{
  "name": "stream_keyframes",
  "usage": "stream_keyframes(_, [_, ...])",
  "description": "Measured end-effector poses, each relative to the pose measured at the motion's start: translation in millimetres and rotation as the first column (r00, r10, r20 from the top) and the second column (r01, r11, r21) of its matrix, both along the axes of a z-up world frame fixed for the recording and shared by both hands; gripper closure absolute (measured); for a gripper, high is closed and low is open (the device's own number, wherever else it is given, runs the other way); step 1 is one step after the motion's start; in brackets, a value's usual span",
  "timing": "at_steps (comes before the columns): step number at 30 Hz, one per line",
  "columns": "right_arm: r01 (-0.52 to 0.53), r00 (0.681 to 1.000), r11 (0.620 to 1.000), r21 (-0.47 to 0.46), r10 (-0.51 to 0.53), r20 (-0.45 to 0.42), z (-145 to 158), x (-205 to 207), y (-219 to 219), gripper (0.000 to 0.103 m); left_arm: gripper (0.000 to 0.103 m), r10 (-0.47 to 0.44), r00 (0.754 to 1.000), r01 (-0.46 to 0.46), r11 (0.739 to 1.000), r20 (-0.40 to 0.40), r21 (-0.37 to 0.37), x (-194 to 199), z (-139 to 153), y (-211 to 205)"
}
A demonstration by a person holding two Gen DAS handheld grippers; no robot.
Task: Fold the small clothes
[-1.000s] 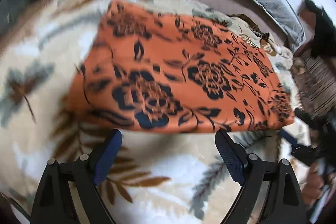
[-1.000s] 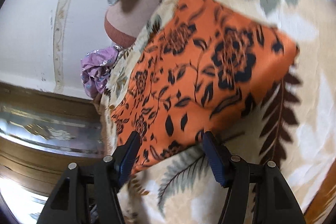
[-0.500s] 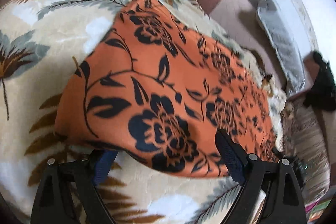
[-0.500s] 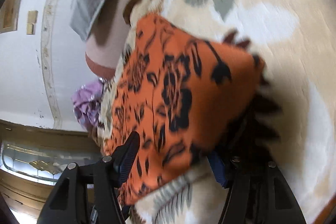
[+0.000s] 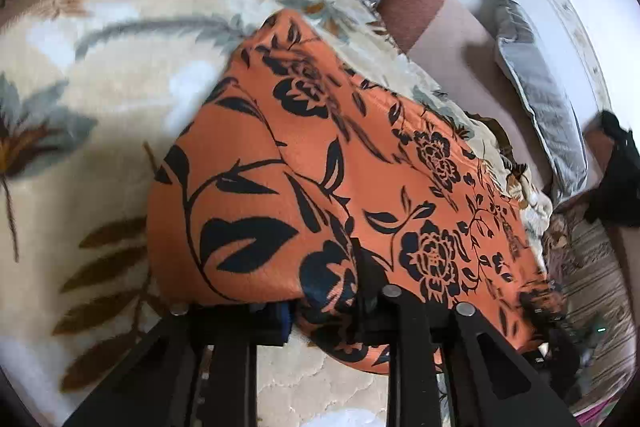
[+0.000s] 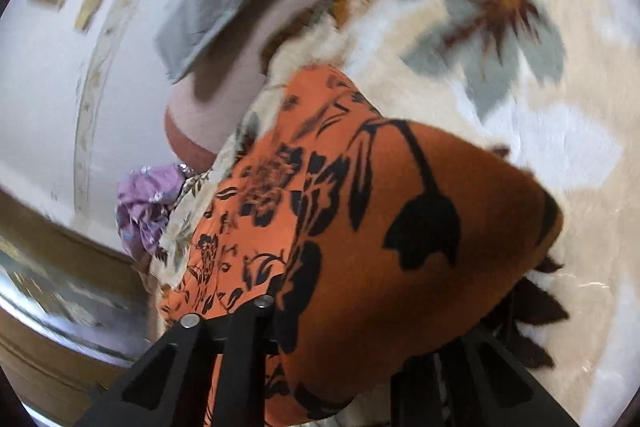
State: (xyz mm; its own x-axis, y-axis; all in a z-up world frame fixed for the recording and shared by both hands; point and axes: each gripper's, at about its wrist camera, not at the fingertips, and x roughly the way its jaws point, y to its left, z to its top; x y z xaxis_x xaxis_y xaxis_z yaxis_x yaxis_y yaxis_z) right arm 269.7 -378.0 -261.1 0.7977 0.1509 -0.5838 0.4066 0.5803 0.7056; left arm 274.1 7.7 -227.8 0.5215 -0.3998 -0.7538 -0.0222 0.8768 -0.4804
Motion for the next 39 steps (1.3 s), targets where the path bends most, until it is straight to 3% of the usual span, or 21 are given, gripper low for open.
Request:
stream_keyframes(5, [-0.019,0.998,0.987,-0.158,0.027,0.053,39.4,-29.6,21.2,0.085,0.083,-0.018,0.999,0.019,1.0,0.047,-0.019,-16.4,24.8,8.7])
stream_keyframes(9, [-0.028,0.998,0.986,-0.164,0.037,0.052,56.9,-71.3,14.7,0.085,0.083,-0.068,0.998,0.068,0.997,0.004,-0.026,-27.1,26.3,22.1])
stream_keyframes(14, [-0.022,0.999,0.992,-0.121,0.018,-0.037,36.9,-118.0,2.3,0.085,0.082,-0.141,0.988,0.144,0.988,-0.056,0.051,-59.4,-5.7,17.8])
stream_keyframes(16, [-0.022,0.994,0.999,-0.044,0.017,-0.108,14.8,-123.5,-8.2,0.085,0.08,-0.164,0.983,0.171,0.981,-0.078,0.093,-66.3,-16.6,14.5])
stream_keyframes(19, [0.007,0.988,0.997,0.078,0.005,-0.152,-7.6,-120.4,-23.3,0.08,0.074,-0.164,0.98,0.172,0.983,-0.108,0.062,-55.1,-15.4,22.7])
stream_keyframes(22, [0.019,0.985,0.992,0.128,0.004,-0.173,-11.7,-122.7,-28.0,0.073,0.072,-0.16,0.981,0.164,0.986,-0.111,0.033,-42.4,-1.0,40.7])
stream_keyframes(25, [0.055,0.987,0.985,0.165,-0.029,-0.158,-14.3,-130.5,-35.6,0.067,0.072,-0.145,0.988,0.148,0.987,-0.061,0.064,-39.9,14.8,59.8])
stream_keyframes(27, [0.09,0.988,0.979,0.183,-0.065,-0.138,-17.2,-135.5,-40.2,0.057,0.072,-0.13,0.992,0.13,0.984,-0.009,0.121,-46.7,22.8,64.3])
stream_keyframes(29, [0.088,0.992,0.978,0.191,-0.069,-0.106,-18.6,-135.2,-39.4,0.057,0.071,-0.102,0.992,0.085,0.975,0.071,0.204,-42.6,33.9,66.6])
stream_keyframes(31, [0.06,0.993,0.99,0.13,-0.047,-0.105,-10.6,-130.2,-32.0,0.062,0.067,-0.102,0.988,0.068,0.962,0.118,0.266,-34.2,35.2,64.7])
stream_keyframes(32, [0.043,0.994,0.996,0.074,-0.036,-0.105,-2.2,-126.9,-25.7,0.07,0.067,-0.104,0.988,0.067,0.955,0.115,0.29,-29.0,31.6,65.5])
stream_keyframes(35, [0.012,0.997,0.999,-0.032,-0.014,-0.079,27.2,-118.6,-8.2,0.074,0.067,-0.126,0.992,0.12,0.922,-0.008,0.369,-5.7,0.3,54.2])
stream_keyframes(36, [0.002,0.998,0.999,-0.05,-0.005,-0.064,37.9,-116.5,-3.2,0.074,0.066,-0.126,0.991,0.132,0.919,-0.041,0.371,-0.9,-7.8,53.1])
stream_keyframes(39, [-0.047,0.999,0.995,-0.084,0.045,-0.022,69.7,-104.7,15.6,0.075,0.066,-0.132,0.991,0.131,0.927,-0.022,0.351,0.2,-3.5,58.5])
